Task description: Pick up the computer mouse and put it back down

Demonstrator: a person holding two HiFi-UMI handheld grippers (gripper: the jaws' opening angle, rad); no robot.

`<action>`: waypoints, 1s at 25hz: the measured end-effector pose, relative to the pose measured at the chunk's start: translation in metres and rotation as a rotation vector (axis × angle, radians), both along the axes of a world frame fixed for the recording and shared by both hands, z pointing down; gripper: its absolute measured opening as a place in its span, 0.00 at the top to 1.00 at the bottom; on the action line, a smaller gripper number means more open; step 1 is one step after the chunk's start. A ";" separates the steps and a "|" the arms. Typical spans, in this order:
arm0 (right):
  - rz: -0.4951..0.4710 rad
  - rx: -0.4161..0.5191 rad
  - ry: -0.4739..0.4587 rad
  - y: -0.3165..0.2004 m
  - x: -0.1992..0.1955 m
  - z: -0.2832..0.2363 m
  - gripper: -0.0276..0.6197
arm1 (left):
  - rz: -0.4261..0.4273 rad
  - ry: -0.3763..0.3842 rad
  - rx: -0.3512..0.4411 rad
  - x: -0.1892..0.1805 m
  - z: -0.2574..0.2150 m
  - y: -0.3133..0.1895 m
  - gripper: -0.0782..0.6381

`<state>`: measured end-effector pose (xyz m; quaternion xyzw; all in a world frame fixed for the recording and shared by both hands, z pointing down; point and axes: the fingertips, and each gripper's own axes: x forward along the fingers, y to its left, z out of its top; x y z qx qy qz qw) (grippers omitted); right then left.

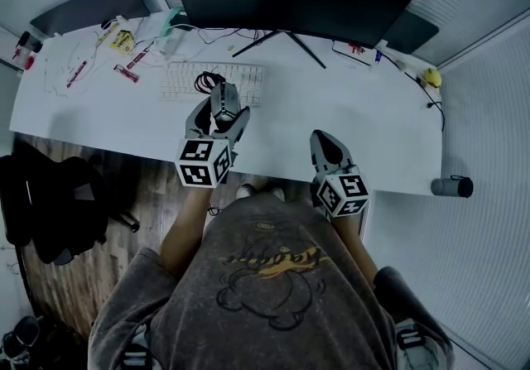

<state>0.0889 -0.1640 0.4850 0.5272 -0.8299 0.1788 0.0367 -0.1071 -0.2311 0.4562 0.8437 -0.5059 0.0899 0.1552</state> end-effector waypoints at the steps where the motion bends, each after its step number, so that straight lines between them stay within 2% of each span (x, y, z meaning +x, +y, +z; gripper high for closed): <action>1: 0.003 0.004 -0.002 0.000 0.001 -0.001 0.95 | 0.007 0.013 0.010 0.002 -0.007 0.004 0.37; 11: 0.024 0.013 -0.013 0.004 0.003 -0.003 0.95 | 0.050 0.057 0.061 0.009 -0.033 0.020 0.38; 25: 0.090 0.018 -0.011 0.018 0.022 -0.004 0.95 | 0.153 0.032 0.082 0.046 -0.040 0.010 0.38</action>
